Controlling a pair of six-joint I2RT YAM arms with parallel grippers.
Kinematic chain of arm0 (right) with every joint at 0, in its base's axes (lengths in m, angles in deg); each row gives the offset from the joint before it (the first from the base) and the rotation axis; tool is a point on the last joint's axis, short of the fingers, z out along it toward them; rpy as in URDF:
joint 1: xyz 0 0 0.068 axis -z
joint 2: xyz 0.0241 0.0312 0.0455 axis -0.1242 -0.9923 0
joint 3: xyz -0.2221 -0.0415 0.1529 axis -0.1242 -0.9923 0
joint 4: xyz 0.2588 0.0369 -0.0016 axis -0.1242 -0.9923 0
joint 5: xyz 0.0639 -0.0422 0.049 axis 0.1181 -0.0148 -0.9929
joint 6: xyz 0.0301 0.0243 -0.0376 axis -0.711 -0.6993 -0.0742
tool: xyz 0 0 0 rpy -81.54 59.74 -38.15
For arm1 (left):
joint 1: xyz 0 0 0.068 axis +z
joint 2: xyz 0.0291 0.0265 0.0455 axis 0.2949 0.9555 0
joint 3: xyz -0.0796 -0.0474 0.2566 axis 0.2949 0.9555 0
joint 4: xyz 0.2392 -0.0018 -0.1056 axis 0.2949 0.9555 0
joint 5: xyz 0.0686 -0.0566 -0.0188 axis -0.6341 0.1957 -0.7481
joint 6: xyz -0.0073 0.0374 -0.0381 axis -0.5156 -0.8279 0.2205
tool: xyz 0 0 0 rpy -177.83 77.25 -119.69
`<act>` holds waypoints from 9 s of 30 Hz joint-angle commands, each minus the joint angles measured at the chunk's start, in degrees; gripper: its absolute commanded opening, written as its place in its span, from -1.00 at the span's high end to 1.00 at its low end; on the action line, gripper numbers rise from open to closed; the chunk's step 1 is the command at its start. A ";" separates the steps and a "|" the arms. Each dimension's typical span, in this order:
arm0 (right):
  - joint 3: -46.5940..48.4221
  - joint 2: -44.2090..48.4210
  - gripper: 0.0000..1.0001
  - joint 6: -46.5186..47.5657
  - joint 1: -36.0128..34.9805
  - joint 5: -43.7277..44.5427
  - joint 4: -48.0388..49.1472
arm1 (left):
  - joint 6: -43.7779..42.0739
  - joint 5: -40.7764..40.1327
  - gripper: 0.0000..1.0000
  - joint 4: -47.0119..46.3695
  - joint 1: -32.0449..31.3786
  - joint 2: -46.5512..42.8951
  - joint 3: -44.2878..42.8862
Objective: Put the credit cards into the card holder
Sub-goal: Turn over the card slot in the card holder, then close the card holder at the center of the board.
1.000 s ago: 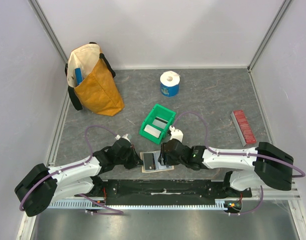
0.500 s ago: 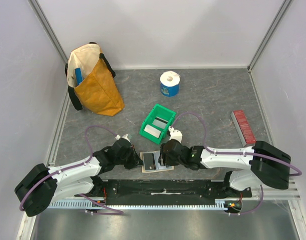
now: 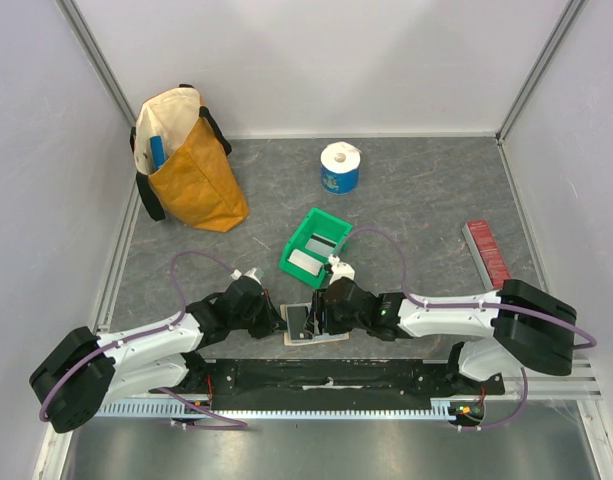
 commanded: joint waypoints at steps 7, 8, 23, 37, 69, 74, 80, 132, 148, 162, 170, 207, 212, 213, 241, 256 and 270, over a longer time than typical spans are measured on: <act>-0.83 8.65 -0.24 0.21 0.01 11.36 -9.63 | -0.57 0.12 0.96 -1.61 -0.15 0.09 -0.04; -1.18 8.39 -0.23 -0.05 0.01 11.36 -9.81 | -0.57 0.12 0.96 -1.61 -0.06 0.10 -0.04; -0.75 1.80 -0.20 -0.06 0.01 5.30 -5.51 | -0.49 0.29 0.96 -1.70 -0.06 0.01 -0.13; 0.83 4.44 -0.06 1.79 -0.17 3.28 -3.66 | -0.49 0.47 0.97 -1.96 -0.06 0.18 -0.04; 1.72 8.30 -0.38 0.21 -0.87 13.12 -12.79 | -0.49 0.03 0.97 -1.52 -0.06 -0.78 0.57; -0.13 7.87 -0.37 -0.50 -0.69 11.45 -12.10 | -0.49 0.12 0.96 -1.61 -0.06 -0.52 0.40; 0.04 4.71 -0.35 -0.41 -0.69 9.52 -9.55 | -0.49 0.29 0.96 -1.78 -0.06 -0.26 0.31; 4.00 6.28 -0.18 3.02 -2.71 0.81 1.09 | -0.57 0.82 0.96 -2.57 -0.06 1.41 -0.04; 3.47 7.95 -0.05 2.76 -3.16 1.16 2.50 | -0.40 0.73 0.96 -1.96 -0.15 0.71 -0.22; 3.47 7.86 -0.06 3.02 -3.16 1.51 1.98 | -0.57 0.56 0.96 -1.52 -0.06 0.27 -0.57; 5.75 13.31 -0.21 2.85 -2.63 19.60 -18.04 | -2.42 -1.55 0.96 3.31 -0.06 -2.10 -2.59; 1.81 8.65 1.00 2.14 -1.75 21.21 -21.32 | -13.40 6.79 0.91 10.17 -0.67 4.75 -18.05; 0.57 8.92 1.00 1.62 -1.75 20.50 -19.92 | -14.11 8.20 0.75 10.52 -2.17 7.47 -21.57; 0.40 8.92 1.00 1.61 -1.75 20.50 -19.65 | -14.11 8.12 0.73 10.61 -2.69 7.83 -22.10; -6.28 20.61 0.99 -0.58 -1.75 19.54 -17.54 | -12.88 3.81 0.23 8.94 -13.94 31.47 -36.25; -6.28 22.63 0.97 -0.85 -1.75 20.15 -19.92 | -12.35 -7.35 0.62 14.30 -16.06 23.40 -33.53; -4.62 20.17 0.94 -0.15 -1.75 19.36 -19.83 | -13.41 -14.64 0.96 17.64 -16.14 24.09 -31.60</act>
